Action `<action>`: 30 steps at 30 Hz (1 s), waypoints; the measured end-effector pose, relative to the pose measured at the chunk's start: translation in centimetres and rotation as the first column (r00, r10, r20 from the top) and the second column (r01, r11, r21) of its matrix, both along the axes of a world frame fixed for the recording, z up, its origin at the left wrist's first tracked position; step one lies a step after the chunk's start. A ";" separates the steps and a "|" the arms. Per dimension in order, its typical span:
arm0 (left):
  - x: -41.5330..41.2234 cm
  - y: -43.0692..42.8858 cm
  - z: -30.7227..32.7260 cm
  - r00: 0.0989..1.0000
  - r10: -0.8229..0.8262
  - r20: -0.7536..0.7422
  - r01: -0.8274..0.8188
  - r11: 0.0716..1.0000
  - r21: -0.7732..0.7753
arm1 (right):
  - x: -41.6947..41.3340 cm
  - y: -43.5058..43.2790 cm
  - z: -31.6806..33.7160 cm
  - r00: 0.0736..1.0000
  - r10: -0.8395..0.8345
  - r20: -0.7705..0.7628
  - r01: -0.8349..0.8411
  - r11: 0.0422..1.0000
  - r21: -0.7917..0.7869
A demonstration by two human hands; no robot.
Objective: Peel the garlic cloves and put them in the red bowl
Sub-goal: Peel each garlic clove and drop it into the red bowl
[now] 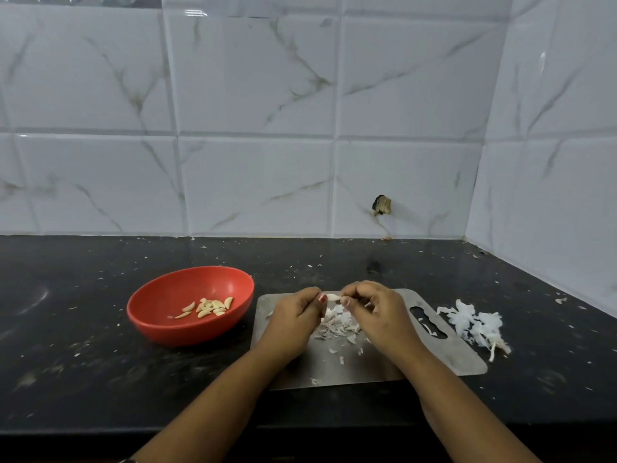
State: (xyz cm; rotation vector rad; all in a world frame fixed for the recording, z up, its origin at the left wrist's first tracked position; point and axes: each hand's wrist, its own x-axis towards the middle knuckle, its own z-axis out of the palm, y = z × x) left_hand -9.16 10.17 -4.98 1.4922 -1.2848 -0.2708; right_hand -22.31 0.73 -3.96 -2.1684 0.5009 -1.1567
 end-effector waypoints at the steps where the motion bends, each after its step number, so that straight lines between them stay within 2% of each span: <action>1: 0.0 -0.1 0.0 0.993 -0.070 -0.096 0.071 0.997 0.007 | -0.1 0.0 0.1 1.000 0.021 0.011 -0.022 0.999 0.050; 3: 0.0 -0.1 0.1 0.962 -0.155 -0.225 0.161 0.987 0.010 | -0.1 0.1 0.2 0.996 0.064 0.059 -0.073 0.982 0.174; 5: -0.2 -0.2 0.1 0.942 -0.182 -0.283 0.190 0.982 0.000 | 0.0 0.3 0.2 0.990 0.087 0.108 -0.114 0.951 0.287; 6: -0.1 -0.2 0.2 0.948 -0.166 -0.271 0.169 0.986 -0.011 | 0.0 0.4 0.1 0.990 0.080 0.114 -0.112 0.943 0.313; 7: -0.1 -0.2 0.1 0.977 -0.109 -0.184 0.108 0.994 -0.017 | 0.1 0.5 0.1 0.993 0.058 0.103 -0.088 0.947 0.310; 8: 0.0 -0.1 0.0 0.999 -0.020 -0.033 0.019 1.000 -0.022 | 0.2 0.6 0.0 0.997 0.024 0.079 -0.045 0.960 0.276; 9: 0.0 0.0 -0.1 0.984 0.089 0.154 -0.085 0.996 -0.035 | 0.4 0.6 -0.1 0.998 -0.015 0.053 0.004 0.976 0.216; 11: -0.5 0.2 -0.2 0.872 0.253 0.419 -0.225 0.967 -0.117 | 0.6 0.6 -0.3 0.995 -0.100 0.018 0.098 0.994 0.051; 14: -0.8 0.4 -0.2 0.798 0.323 0.508 -0.281 0.946 -0.160 | 0.8 0.6 -0.7 0.977 -0.209 -0.036 0.197 0.958 -0.210; 17: -0.7 0.1 -0.5 0.711 0.360 0.604 -0.303 0.932 -0.199 | 1.0 0.7 -0.9 0.946 -0.321 -0.053 0.257 0.837 -0.484; 19: -1.0 0.3 -0.5 0.643 0.400 0.653 -0.344 0.913 -0.221 | 1.1 0.8 -1.0 0.934 -0.356 -0.042 0.266 0.766 -0.585; 20: -1.2 0.5 -0.3 0.652 0.395 0.647 -0.347 0.914 -0.210 | 1.2 0.8 -0.9 0.936 -0.351 -0.035 0.265 0.764 -0.589; 21: -1.2 0.4 -0.2 0.688 0.380 0.619 -0.323 0.923 -0.207 | 1.1 0.8 -0.9 0.941 -0.337 -0.036 0.261 0.788 -0.557; 22: -1.0 0.3 -0.3 0.779 0.324 0.537 -0.276 0.946 -0.170 | 1.0 0.8 -0.8 0.950 -0.310 -0.034 0.256 0.838 -0.483; 24: -0.3 0.0 -0.2 0.971 0.090 0.223 -0.079 0.995 -0.058 | 0.7 0.6 -0.4 0.984 -0.179 0.013 0.179 0.968 -0.177; 25: -0.1 -0.2 -0.2 0.999 -0.032 0.029 0.033 0.998 -0.052 | 0.5 0.7 -0.1 0.994 -0.093 0.058 0.092 0.996 0.022; 27: 0.1 -0.5 -0.3 0.962 -0.161 -0.222 0.154 0.987 -0.051 | 0.3 1.0 0.4 0.986 0.039 0.162 -0.090 0.944 0.319; 30: -0.2 -0.4 0.0 0.922 -0.190 -0.338 0.184 0.982 -0.051 | 0.6 1.1 0.7 0.967 0.088 0.238 -0.193 0.864 0.466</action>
